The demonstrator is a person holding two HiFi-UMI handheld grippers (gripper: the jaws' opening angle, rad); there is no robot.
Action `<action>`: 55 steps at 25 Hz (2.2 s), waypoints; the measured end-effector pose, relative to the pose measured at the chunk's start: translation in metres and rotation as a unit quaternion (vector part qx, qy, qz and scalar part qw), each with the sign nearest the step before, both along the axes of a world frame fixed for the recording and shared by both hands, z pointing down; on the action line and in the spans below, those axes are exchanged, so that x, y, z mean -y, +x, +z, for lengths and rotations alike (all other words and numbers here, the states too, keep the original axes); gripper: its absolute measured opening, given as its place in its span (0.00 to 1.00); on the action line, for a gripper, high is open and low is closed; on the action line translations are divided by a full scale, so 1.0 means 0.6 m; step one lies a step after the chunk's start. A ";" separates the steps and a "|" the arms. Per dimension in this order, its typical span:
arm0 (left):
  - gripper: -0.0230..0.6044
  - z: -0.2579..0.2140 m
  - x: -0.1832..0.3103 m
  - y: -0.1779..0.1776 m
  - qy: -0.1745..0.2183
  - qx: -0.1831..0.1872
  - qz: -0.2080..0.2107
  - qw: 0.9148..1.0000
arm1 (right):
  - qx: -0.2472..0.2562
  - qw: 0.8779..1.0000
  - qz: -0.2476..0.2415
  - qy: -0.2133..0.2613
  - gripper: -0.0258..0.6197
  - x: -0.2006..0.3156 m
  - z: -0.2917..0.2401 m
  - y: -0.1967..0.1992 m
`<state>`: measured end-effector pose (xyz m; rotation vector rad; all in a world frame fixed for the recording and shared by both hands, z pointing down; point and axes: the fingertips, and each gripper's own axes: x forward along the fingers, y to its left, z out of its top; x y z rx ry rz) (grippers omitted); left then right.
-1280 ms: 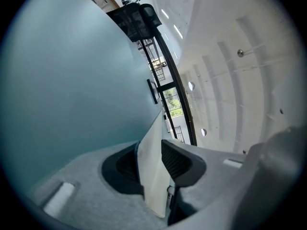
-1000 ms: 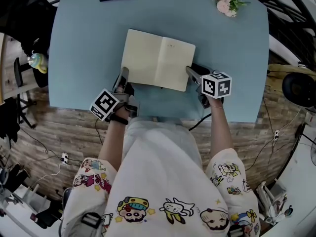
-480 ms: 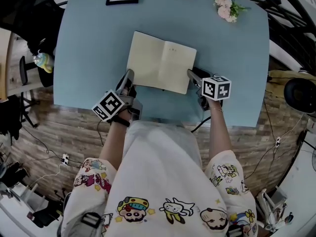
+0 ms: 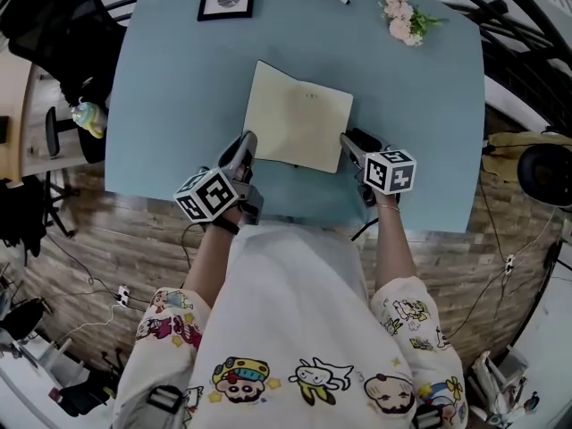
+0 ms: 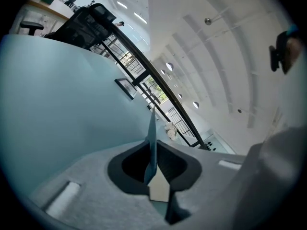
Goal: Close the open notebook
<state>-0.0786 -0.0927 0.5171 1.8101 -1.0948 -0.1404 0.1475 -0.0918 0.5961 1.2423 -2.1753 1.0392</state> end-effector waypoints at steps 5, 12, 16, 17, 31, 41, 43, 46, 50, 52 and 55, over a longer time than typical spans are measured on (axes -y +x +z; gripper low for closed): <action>0.10 -0.016 -0.006 0.024 0.022 0.024 0.038 0.999 | 0.009 0.999 0.019 0.048 0.31 -0.002 -0.034 0.015; 0.15 -0.038 -0.021 0.076 0.055 0.063 0.107 0.991 | 0.045 0.993 0.045 0.096 0.31 -0.016 -0.076 0.036; 0.18 -0.043 -0.029 0.104 0.067 0.087 0.137 0.984 | 0.058 0.990 0.066 0.110 0.31 -0.028 -0.093 0.054; 0.19 -0.043 -0.031 0.111 0.071 0.097 0.145 0.982 | 0.061 0.989 0.072 0.112 0.30 -0.032 -0.097 0.059; 0.29 -0.027 -0.059 0.209 0.103 0.203 0.217 0.949 | 0.070 0.980 0.132 0.133 0.27 -0.098 -0.125 0.108; 0.31 0.010 -0.079 0.271 0.108 0.303 0.232 0.918 | 0.063 0.975 0.170 0.126 0.26 -0.157 -0.119 0.138; 0.34 0.020 -0.083 0.281 0.113 0.311 0.240 0.913 | 0.062 0.975 0.176 0.124 0.26 -0.165 -0.116 0.143; 0.36 0.037 -0.089 0.296 0.117 0.331 0.257 0.900 | 0.057 0.974 0.182 0.121 0.26 -0.178 -0.111 0.149; 0.38 0.062 -0.094 0.314 0.123 0.350 0.276 0.887 | 0.053 0.975 0.184 0.115 0.25 -0.192 -0.102 0.153; 0.39 0.072 -0.098 0.322 0.127 0.361 0.282 0.880 | 0.053 0.975 0.185 0.112 0.25 -0.199 -0.097 0.153; 0.40 0.089 -0.104 0.330 0.130 0.379 0.294 0.868 | 0.055 0.975 0.187 0.109 0.25 -0.204 -0.092 0.152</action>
